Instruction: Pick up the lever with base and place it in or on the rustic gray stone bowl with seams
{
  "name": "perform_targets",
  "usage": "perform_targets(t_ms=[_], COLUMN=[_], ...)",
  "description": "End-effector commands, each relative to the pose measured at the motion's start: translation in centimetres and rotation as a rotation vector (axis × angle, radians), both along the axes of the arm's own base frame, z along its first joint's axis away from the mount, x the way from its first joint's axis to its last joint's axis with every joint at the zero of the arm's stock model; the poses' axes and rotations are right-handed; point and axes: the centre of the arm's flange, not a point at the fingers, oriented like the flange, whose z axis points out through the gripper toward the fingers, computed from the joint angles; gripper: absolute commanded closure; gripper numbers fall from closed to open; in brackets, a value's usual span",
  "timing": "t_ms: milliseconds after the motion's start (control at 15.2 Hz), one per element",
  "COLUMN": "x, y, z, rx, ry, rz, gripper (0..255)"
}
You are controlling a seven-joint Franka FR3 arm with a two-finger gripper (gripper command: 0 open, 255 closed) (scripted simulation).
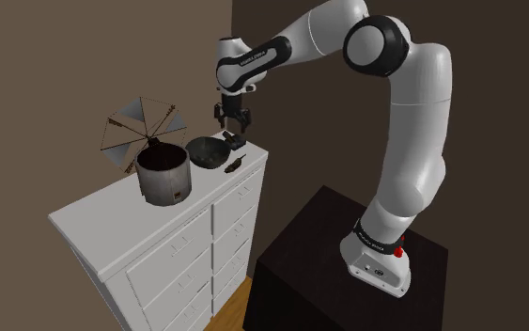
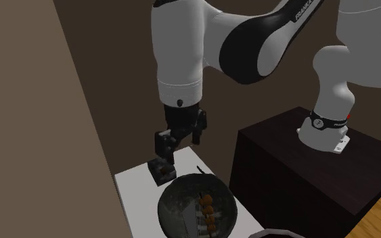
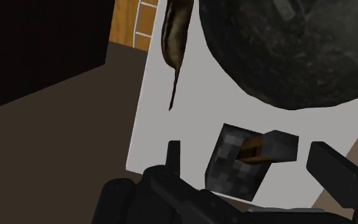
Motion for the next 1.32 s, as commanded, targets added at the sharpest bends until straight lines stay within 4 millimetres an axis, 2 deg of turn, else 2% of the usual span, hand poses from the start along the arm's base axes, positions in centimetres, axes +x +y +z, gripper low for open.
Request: perform_targets(t_ms=[0, 198, 726, 1188, 1254], x=[2.0, 4.3, 4.2, 4.2, 4.2], y=[-1.5, -3.6, -3.9, -3.9, -3.9], z=[-1.1, -2.3, -6.3, -6.3, -6.3], rx=[-0.011, -0.024, -0.024, -0.024, -0.024], ry=[-0.013, -0.03, -0.03, -0.03, -0.03], rz=[-0.068, -0.154, -0.154, -0.154, -0.154], gripper=[0, 0, 0, 0, 255])
